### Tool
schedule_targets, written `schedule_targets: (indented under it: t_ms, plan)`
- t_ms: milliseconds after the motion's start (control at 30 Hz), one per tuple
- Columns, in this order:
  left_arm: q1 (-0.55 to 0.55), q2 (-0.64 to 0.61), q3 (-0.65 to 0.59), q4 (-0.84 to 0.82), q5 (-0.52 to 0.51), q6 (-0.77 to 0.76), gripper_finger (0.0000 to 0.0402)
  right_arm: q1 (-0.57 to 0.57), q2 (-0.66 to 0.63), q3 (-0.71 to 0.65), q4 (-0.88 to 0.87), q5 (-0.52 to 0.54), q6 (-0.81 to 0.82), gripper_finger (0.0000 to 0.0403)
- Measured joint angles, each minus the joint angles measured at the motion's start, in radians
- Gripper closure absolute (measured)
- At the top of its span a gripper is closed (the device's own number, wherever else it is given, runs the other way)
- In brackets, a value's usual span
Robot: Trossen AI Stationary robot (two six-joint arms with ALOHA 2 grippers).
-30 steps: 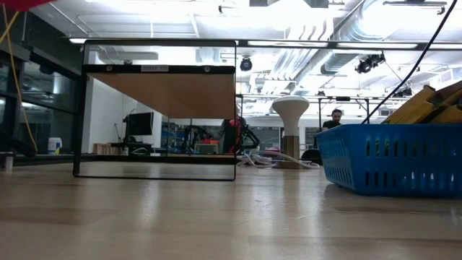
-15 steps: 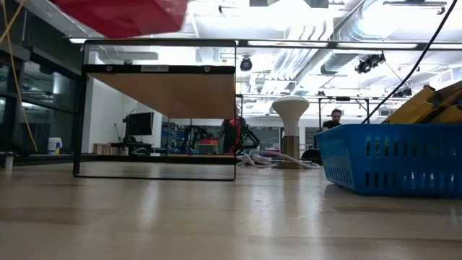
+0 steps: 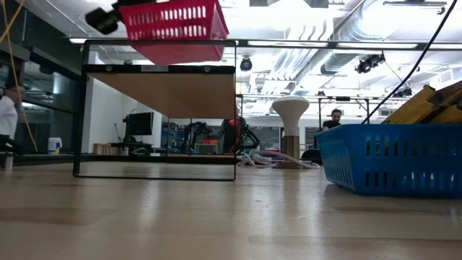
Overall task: Pick & Place Office Desk Supplies
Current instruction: Put the red bin on the shelf
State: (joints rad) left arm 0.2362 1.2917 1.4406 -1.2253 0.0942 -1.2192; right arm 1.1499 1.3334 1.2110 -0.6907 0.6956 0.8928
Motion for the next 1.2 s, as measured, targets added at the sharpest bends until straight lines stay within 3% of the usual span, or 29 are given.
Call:
schedule_targets:
  t_ms: [400,900,1200]
  plan:
    - [0.042,0.077,-0.001,-0.001,0.027,-0.005,0.0397,0.000,0.000,0.000,0.000,0.000,0.000,0.0291]
    - [-0.070,0.100,-0.001,-0.006,-0.066,-0.200,0.0395,0.000,0.000,0.000,0.000,0.000,0.000,0.0291]
    - [-0.091,0.100,-0.001,-0.009,-0.093,-0.222,0.0394,0.000,0.000,0.000,0.000,0.000,0.000,0.0291]
